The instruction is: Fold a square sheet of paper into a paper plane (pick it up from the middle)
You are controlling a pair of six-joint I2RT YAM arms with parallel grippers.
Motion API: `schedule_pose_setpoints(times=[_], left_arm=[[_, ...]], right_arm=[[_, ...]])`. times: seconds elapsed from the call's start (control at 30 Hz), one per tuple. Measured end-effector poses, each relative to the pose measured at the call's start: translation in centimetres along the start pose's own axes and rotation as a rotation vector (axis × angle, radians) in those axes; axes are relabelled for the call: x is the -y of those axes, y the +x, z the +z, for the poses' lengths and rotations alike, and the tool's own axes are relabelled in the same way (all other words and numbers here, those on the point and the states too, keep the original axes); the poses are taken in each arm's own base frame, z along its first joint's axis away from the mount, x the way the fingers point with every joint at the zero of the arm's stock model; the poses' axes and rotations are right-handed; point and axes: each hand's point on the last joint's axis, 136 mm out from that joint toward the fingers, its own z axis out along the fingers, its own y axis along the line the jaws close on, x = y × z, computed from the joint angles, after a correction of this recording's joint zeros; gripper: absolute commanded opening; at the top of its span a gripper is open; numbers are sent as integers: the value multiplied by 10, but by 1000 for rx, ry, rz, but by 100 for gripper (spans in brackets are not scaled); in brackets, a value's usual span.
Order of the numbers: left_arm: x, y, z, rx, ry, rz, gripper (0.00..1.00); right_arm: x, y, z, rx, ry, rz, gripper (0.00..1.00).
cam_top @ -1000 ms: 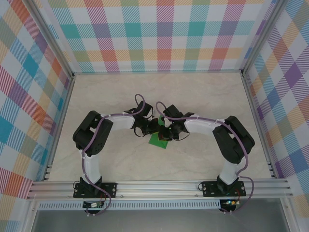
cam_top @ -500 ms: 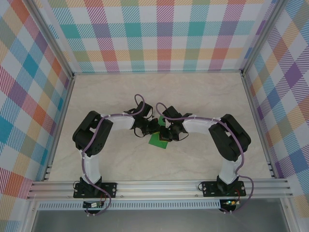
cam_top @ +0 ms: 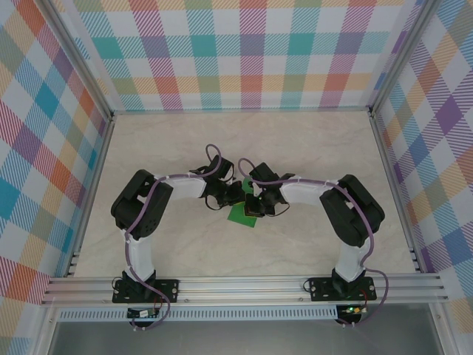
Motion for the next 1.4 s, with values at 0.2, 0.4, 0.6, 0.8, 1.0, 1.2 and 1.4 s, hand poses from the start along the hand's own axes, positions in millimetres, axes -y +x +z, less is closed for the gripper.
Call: schedule_pose_setpoints(times=[0.2,0.4,0.6,0.8,1.0,1.2,1.4], left_arm=[[0,0,0,2,1,-11,1],[0,0,0,2,1,-17,1],[0,0,0,2,2,-17,1],[0,0,0,2,5,-17,1],[0,0,0,4,8,-18,1],[0,0,0,7,10,-17,1],[0,0,1,9,12,-18,0]], right_arm=[[7,14,-5,-32,13,-35,0],[12,24,-8,-59,30,-47,0],[10,27,-17,-62,31,-45,0],[-2,15,-21,-29,2,-55,0],[-11,4,-10,-28,-15,-52,0],[-10,4,-1,-44,-5,-48,0],[-6,8,-1,-60,7,-49,0]])
